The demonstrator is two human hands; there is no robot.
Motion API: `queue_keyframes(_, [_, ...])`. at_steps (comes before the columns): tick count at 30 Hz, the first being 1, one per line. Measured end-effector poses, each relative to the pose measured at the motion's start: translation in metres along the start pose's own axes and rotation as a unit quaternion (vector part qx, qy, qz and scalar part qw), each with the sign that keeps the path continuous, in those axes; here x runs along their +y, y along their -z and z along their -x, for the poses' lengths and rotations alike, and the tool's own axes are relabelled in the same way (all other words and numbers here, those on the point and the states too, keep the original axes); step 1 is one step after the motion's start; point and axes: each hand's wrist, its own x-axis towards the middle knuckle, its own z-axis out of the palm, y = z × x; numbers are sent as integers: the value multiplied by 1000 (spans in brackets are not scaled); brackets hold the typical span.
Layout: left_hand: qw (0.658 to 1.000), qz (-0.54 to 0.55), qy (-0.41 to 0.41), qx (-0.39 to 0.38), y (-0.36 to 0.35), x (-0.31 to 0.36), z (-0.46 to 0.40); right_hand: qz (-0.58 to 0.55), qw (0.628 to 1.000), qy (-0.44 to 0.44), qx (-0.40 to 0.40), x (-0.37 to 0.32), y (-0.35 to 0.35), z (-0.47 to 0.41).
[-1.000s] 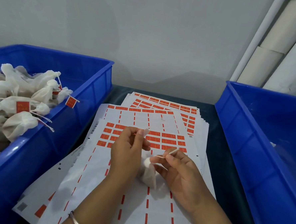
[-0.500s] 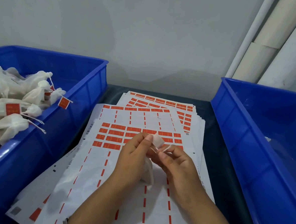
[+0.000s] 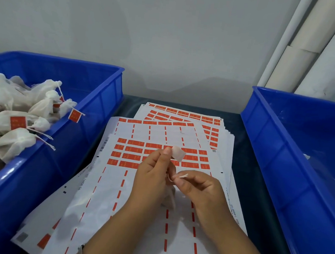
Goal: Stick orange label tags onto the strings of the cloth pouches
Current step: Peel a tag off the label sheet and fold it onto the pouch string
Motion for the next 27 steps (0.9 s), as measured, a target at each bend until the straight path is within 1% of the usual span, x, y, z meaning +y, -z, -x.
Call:
queue_keyframes(3, [1000,-8,-11,0,-1,-1,1,2,1000,10,-6,-1,-1,2])
queue_keyframes(6, [1000,-14,-2,2,-1,0,2,24,999,25,3,-2,-4,3])
queue_keyframes(10, [1000,-23,13,0,-1,-1,2,25,996,51,67,2,-1,1])
queue_keyframes(12, [999,-24,25,3,-1,-1,1,26,994,57,88,4,1,1])
queue_keyframes(16, [999,-27,45,8,-1,1,1,4,992,45,114,2,1,1])
queue_keyframes(20, [997,-21,70,19,-2,3,1,-30,993,24,114,2,3,2])
queue_keyframes(24, [995,-20,92,23,-3,5,2,-25,988,29,152,6,5,0])
queue_keyframes(27, [995,-12,98,17,-3,6,3,-19,986,27,162,7,6,-1])
